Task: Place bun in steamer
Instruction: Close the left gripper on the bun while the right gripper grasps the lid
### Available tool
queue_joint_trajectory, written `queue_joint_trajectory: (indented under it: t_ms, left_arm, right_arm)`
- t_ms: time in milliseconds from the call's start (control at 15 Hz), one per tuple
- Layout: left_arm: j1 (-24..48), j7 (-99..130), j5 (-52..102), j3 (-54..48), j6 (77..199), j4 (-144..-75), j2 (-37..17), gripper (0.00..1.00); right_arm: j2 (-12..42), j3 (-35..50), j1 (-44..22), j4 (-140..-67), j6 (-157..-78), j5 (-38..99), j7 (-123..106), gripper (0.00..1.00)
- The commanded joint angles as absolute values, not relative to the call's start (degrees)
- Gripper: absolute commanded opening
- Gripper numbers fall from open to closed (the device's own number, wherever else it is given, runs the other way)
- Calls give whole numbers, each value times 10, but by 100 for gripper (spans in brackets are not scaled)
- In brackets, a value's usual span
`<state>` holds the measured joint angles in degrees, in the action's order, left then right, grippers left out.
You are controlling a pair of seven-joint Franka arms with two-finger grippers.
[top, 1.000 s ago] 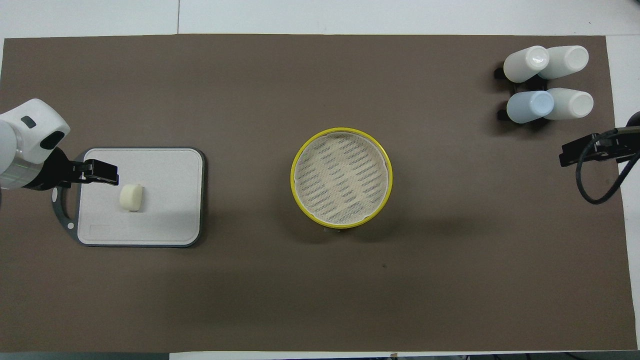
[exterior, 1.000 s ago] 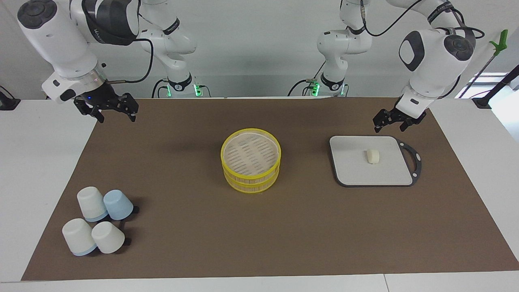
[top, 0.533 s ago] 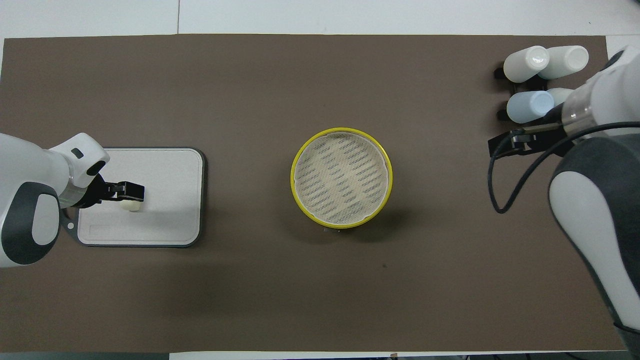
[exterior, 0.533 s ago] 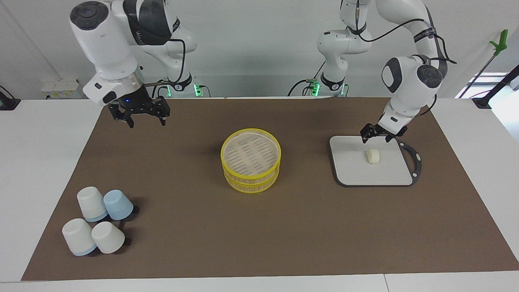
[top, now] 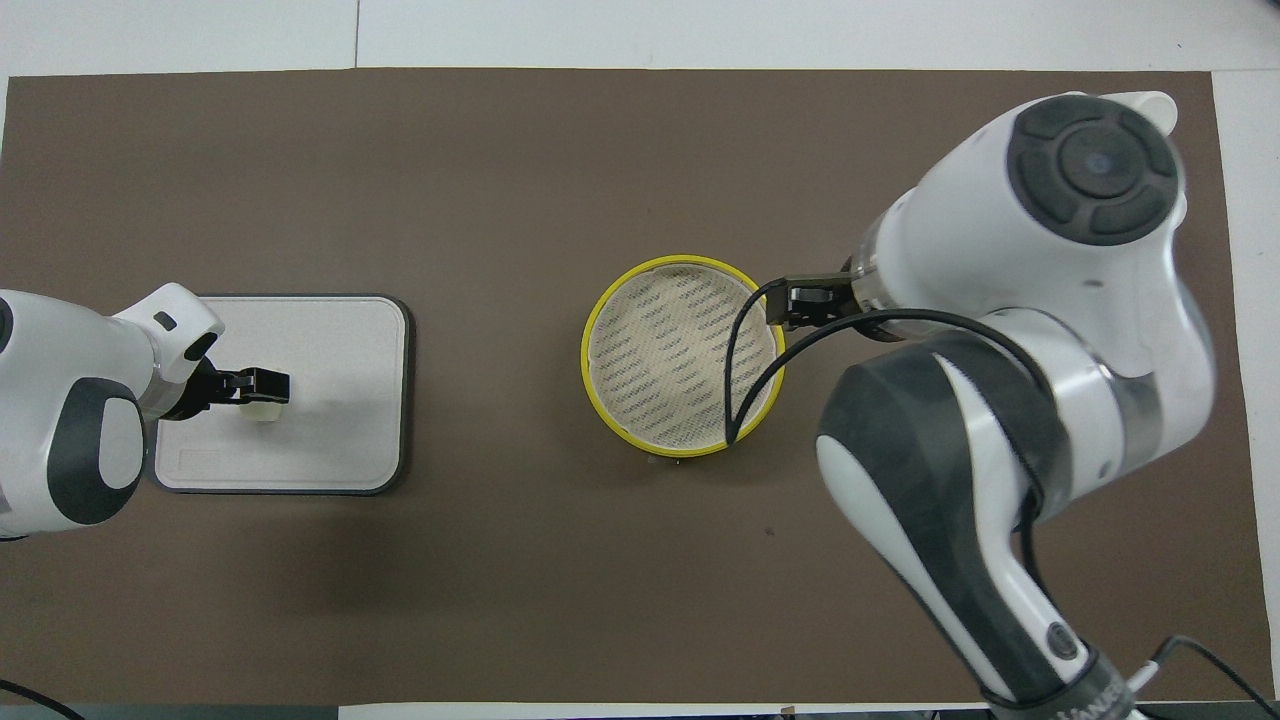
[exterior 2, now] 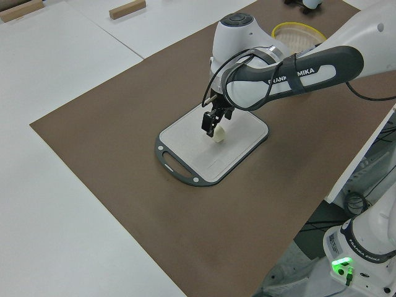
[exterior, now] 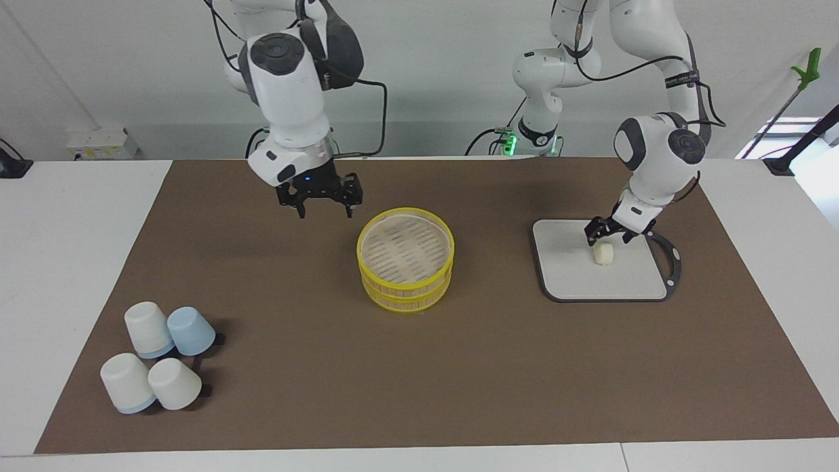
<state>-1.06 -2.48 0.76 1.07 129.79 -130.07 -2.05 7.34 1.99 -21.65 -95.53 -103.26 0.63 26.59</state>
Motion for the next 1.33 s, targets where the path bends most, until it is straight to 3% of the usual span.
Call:
queue_joint_trajectory:
  t_ms: [0, 467, 800, 1067, 1267]
  left_arm:
    - [-13, -33, 3, 10, 1328, -1316, -23, 100]
    - [-10, -33, 3, 10, 1334, -1316, -39, 95]
    - [-7, -33, 3, 10, 1340, -1317, -47, 91]
    - [-4, -33, 2, 10, 1346, -1316, -49, 74]
    - [-5, -33, 3, 10, 1345, -1316, -49, 48]
  right_arm:
    - [136, 15, -260, -891, -1027, 2, 321, 96]
    - [286, 11, -347, -742, -1030, -19, 481, 93]
    - [305, 15, -368, -744, -1073, -28, 504, 92]
    - [306, 16, -370, -767, -1121, -29, 489, 92]
    - [305, 16, -371, -788, -1142, -28, 453, 92]
